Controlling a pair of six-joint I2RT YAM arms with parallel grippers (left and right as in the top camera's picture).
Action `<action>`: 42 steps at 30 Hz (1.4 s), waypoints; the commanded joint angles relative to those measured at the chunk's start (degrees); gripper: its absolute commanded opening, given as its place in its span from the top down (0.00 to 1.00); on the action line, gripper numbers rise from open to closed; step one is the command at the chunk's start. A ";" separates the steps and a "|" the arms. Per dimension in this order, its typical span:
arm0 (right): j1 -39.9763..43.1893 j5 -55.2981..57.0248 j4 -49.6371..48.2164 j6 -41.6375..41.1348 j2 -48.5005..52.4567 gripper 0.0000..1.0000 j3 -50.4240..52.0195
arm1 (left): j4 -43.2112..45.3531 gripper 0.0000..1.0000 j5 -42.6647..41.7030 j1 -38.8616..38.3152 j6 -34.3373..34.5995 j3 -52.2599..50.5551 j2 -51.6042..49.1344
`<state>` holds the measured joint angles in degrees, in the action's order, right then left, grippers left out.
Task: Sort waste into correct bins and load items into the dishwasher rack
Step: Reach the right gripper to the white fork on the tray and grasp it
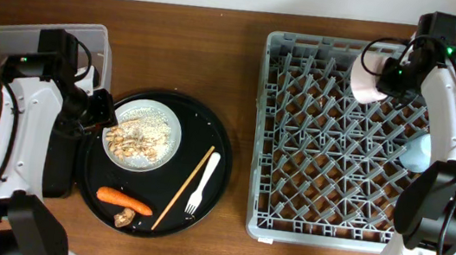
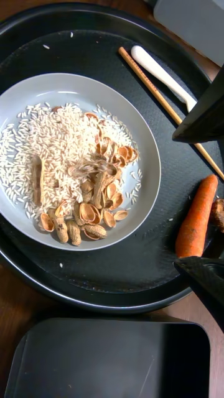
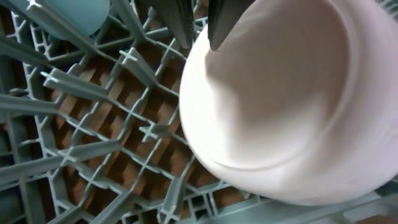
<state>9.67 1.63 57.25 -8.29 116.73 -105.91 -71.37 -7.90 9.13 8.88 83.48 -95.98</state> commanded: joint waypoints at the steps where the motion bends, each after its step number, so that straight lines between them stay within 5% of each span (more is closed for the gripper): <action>1: 0.15 2.69 1.66 1.01 -4.83 0.82 -0.17 | -0.11 0.42 0.24 0.15 0.50 0.24 1.46; 6: 0.09 2.60 8.83 0.98 -13.88 0.74 -0.17 | -0.31 0.42 0.24 0.15 0.50 0.24 1.46; 11: -0.79 -21.24 24.13 9.46 -17.92 0.68 -0.15 | -0.28 0.42 0.24 0.15 0.50 0.24 1.46; 16: -11.85 -23.67 30.86 10.21 -17.92 0.55 -0.15 | -0.31 0.37 0.26 0.15 0.50 0.24 1.46; 28: -51.56 -13.73 23.19 -17.27 -10.97 0.47 -0.11 | -0.33 0.37 0.26 0.15 0.50 0.24 1.46; 32: -55.80 -9.94 21.33 -26.80 -3.45 0.47 -0.07 | -0.50 0.37 0.28 0.15 0.50 0.24 1.46; 42: -55.91 -11.82 10.75 -33.16 4.94 0.48 8.50 | -0.46 0.37 0.28 0.15 0.50 0.24 1.46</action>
<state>-45.95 -9.28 70.50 -39.40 120.97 -101.78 -71.66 -7.90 9.13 9.06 83.48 -95.98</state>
